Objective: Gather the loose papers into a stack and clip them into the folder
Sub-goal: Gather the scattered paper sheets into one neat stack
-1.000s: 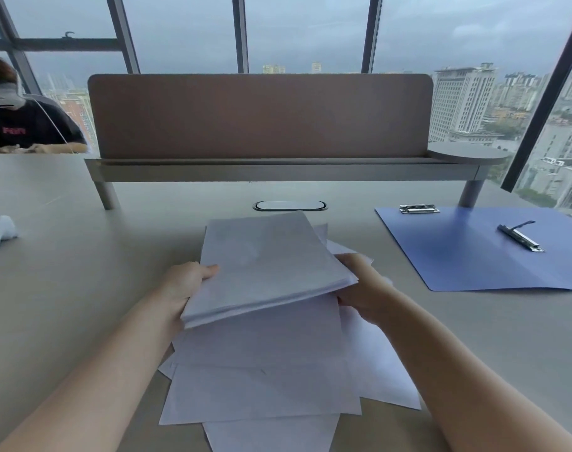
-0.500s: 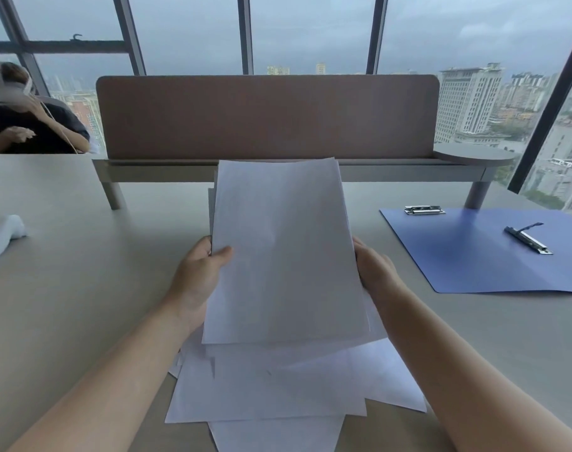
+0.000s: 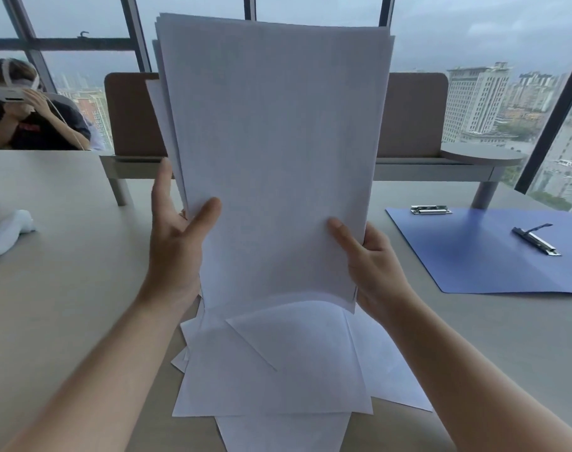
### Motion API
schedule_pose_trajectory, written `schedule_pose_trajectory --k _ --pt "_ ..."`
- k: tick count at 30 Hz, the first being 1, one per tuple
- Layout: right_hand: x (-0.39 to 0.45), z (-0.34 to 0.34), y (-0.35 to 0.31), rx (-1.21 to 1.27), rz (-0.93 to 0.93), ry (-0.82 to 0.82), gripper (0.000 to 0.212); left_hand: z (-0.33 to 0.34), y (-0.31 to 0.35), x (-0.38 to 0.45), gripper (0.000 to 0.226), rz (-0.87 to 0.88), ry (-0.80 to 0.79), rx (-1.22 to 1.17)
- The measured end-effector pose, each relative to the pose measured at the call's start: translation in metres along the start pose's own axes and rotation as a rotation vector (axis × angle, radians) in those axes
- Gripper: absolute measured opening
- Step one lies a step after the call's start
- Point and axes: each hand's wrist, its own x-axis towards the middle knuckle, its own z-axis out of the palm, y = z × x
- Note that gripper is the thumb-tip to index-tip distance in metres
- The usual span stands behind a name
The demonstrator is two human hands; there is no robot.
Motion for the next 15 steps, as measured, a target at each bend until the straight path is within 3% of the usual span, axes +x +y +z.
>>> schedule_pose_trajectory --k 4,7,10,15 --pt "-0.002 0.0 0.01 -0.025 0.012 -0.035 0.014 -0.001 -0.005 -0.006 0.015 -0.226 0.037 -0.033" --pt "-0.001 -0.007 0.007 -0.144 0.02 -0.125 0.02 -0.001 -0.013 -0.01 0.015 -0.29 0.019 0.038" --pt "0.002 -0.017 0.0 -0.138 0.011 -0.103 0.034 -0.001 -0.015 -0.014 0.032 -0.267 0.004 0.127" --pt "-0.005 -0.019 0.01 -0.083 0.068 -0.044 0.025 0.004 -0.025 -0.02 0.012 -0.316 -0.045 0.184"
